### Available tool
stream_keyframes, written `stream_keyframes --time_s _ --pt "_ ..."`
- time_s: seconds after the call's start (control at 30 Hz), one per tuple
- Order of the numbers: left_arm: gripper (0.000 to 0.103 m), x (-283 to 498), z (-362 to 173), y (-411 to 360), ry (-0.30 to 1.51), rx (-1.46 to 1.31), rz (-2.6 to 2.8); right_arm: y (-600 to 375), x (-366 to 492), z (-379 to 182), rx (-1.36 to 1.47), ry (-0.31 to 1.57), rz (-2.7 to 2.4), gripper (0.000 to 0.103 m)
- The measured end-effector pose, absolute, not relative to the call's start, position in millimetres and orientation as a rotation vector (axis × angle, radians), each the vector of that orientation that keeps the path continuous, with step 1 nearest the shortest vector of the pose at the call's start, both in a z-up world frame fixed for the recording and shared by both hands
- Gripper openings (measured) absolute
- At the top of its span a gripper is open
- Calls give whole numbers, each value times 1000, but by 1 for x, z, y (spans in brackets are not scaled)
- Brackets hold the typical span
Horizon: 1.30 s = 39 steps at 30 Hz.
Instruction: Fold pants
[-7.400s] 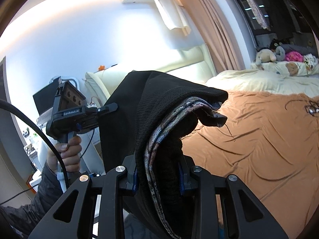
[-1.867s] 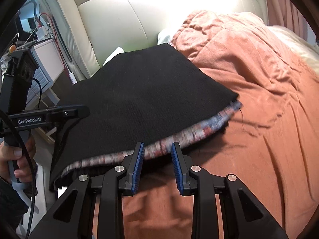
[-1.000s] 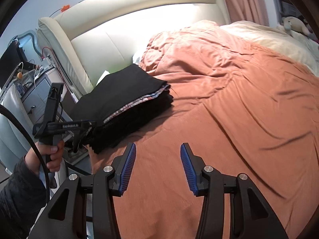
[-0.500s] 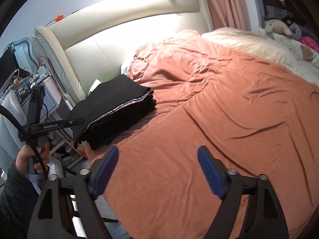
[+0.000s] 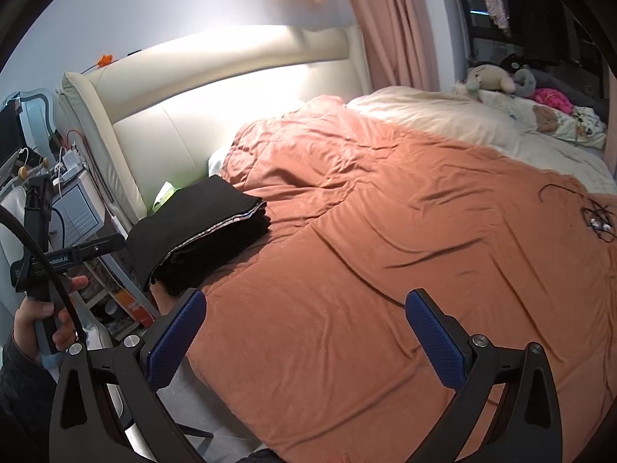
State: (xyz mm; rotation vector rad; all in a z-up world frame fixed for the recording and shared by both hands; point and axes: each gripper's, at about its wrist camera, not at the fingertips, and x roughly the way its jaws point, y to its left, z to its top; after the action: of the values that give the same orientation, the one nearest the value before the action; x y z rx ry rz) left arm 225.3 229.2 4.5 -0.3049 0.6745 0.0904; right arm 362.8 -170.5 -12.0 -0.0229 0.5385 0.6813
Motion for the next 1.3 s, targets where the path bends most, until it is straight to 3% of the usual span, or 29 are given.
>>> stream_keyframes --time_s 0.67,1.3 --pt "103 166 47 152 579 -227 25 -243 279 2 -13 450 619 103" --pt "103 104 45 76 500 -166 -19 -287 200 -13 -15 386 569 103"
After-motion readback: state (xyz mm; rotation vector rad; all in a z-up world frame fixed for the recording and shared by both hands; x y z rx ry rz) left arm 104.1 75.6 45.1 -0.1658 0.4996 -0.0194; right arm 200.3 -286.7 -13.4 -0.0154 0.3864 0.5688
